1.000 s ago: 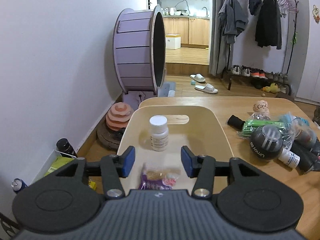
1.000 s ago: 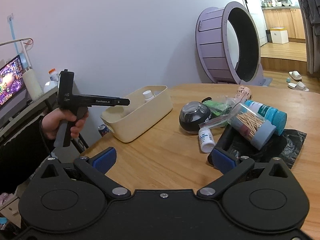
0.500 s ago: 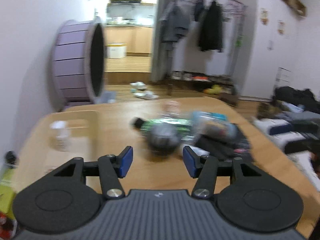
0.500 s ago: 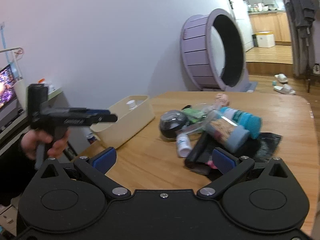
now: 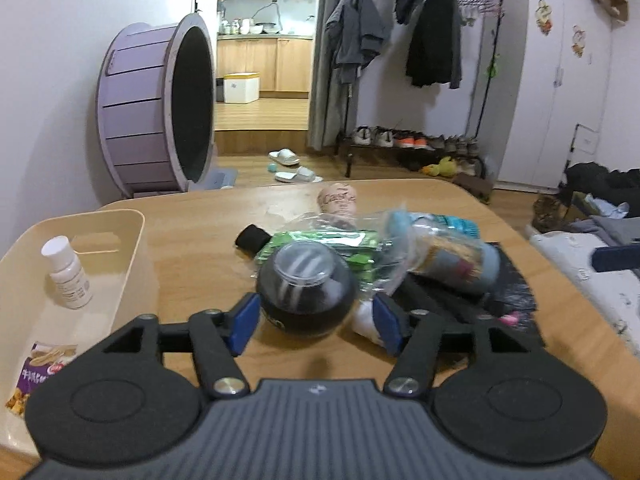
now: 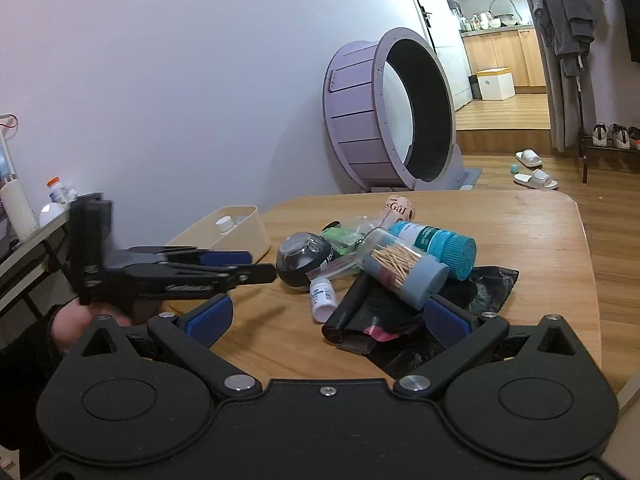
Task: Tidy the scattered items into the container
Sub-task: 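Move the left gripper to the black wrist ball, then close the left gripper around the black wrist ball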
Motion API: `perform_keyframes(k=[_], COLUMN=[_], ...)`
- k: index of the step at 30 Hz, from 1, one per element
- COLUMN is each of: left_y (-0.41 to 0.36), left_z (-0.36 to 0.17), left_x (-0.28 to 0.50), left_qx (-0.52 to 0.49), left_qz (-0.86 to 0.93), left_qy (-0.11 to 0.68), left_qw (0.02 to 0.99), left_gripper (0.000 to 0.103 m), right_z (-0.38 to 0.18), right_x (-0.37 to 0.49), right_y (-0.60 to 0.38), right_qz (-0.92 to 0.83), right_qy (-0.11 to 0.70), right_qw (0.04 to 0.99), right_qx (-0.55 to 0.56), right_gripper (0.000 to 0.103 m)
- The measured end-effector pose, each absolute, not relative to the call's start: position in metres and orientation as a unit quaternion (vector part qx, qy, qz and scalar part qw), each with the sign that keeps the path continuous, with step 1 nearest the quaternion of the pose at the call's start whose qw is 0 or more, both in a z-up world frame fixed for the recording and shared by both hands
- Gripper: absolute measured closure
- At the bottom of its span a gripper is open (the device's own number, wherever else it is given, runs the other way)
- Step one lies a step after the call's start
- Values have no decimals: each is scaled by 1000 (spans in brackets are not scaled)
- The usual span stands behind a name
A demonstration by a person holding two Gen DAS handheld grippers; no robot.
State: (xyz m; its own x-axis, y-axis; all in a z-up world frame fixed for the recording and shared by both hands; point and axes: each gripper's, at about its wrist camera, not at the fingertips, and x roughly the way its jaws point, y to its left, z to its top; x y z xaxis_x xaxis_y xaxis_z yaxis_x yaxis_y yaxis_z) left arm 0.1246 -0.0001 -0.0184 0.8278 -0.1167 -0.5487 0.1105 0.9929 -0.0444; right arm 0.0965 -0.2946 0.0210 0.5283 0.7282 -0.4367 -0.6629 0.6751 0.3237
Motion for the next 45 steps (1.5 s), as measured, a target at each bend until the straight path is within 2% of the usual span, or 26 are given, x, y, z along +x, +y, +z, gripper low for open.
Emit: perform_keyframes(k=[4,17,21,27,35,38,40,45], left_y=[2,8,7,17,21,21,23,21], left_z=[-25,-43,-46,-42,-21,-17,-12,-11], left_x=[134,157,153,142,98,79,67,58], left_qx=[-8,-23,-22,-40,-6,9,13,23], left_qz=[-50,-53,-62,-72,-78,-82,-88,-89], left_qy=[284,291,283,294,293,294,286,290], left_qw=[957,955,957,952,953,952,954,953], left_gripper=[31,28,32,33,34,38,43,43], right_z=[20,17,17,20,22,23,23,24], right_x=[96,97,95,94,92,90,89,86], right_y=[-292,-286,-285,-285,-283,-281,-280,-276], right_qz=[403,408,409,414,424,428,430,435], right_qy=[279,287,287,284,280,279,279,278], right_qw=[870,866,865,864,860,858,857,855], right_qx=[55,49,46,49,49,48,47,45], right_gripper=[0,0,0,0,0,0,0,0])
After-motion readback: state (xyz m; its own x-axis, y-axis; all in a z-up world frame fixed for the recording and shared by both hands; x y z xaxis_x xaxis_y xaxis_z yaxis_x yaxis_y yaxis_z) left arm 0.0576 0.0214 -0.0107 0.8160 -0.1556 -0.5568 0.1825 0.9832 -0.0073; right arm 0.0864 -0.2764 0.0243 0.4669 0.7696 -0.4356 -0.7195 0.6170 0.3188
